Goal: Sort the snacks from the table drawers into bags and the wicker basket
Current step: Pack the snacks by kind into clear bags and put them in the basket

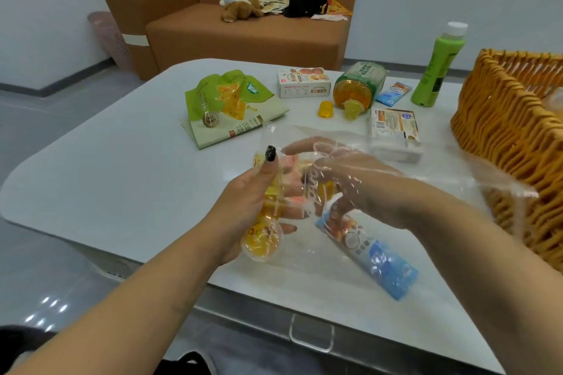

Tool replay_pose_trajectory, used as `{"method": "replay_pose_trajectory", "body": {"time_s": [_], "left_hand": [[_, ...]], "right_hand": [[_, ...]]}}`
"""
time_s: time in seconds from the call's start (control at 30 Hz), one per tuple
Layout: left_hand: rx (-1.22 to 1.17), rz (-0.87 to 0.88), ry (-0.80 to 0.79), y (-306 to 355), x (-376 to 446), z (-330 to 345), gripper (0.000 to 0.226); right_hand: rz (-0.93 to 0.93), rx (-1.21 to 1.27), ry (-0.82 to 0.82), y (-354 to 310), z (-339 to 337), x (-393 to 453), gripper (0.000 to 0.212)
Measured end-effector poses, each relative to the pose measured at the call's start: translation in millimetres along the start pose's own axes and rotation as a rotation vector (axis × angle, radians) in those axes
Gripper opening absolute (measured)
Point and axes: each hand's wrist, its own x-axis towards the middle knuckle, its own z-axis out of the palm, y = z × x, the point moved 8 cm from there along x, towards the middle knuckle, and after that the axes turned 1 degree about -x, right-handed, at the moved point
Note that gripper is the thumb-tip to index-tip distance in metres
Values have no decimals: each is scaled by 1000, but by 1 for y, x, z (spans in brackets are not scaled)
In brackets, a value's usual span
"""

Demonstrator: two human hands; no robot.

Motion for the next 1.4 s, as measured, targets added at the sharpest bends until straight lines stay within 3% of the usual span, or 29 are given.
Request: {"method": "replay_pose_trajectory", "body": {"time_s": [0.03, 0.1, 0.17, 0.27, 0.37, 0.47, 0.57, 0.67, 0.73, 0.83, 0.93, 1.07, 1.13, 1.23, 1.3, 1.4], "left_hand": [[-3, -4, 19, 0, 2, -3, 51], [-10, -7, 58, 0, 6, -10, 59], [22, 5, 76, 2, 7, -13, 60], [139, 50, 37, 2, 8, -8, 54], [175, 50, -13, 2, 5, -2, 58], [189, 43, -27, 5, 2, -3, 59], [192, 16, -36, 5, 1, -4, 66], [180, -16, -43, 2, -1, -1, 89], [180, -8, -65, 1, -1, 1, 89], [176, 5, -138, 4, 0, 6, 77], [147, 8, -224, 3, -1, 13, 82], [180, 22, -180, 1, 0, 12, 68], [180, 22, -129, -1, 4, 7, 73], [178, 16, -113, -2, 6, 5, 89], [204, 22, -148, -2, 4, 9, 77], [258, -31, -174, -2, 1, 14, 74]], "right_hand": [[63, 121, 64, 1, -5, -2, 16], [95, 98, 124, 0, -8, -5, 17], [125, -79, 18, 3, 6, -4, 19], [205, -137, -151, 25, 35, -2, 15], [213, -154, -140, 39, 44, -1, 22], [64, -183, -50, 27, 39, 2, 13], [-29, -219, -37, 14, 40, -1, 17], [-149, -465, 1, 2, 38, -5, 23], [-207, -590, 5, -2, 38, -10, 18], [-273, -418, 26, -3, 32, -15, 19], [-311, -361, 39, -1, 27, -12, 13], [-240, -341, 23, 1, 25, -10, 24], [-233, -340, 33, 18, 33, -5, 23], [-201, -292, -98, 47, 51, -18, 40], [-211, -196, -85, 39, 40, -11, 7], [-222, -160, -100, 25, 31, -9, 17]]}}
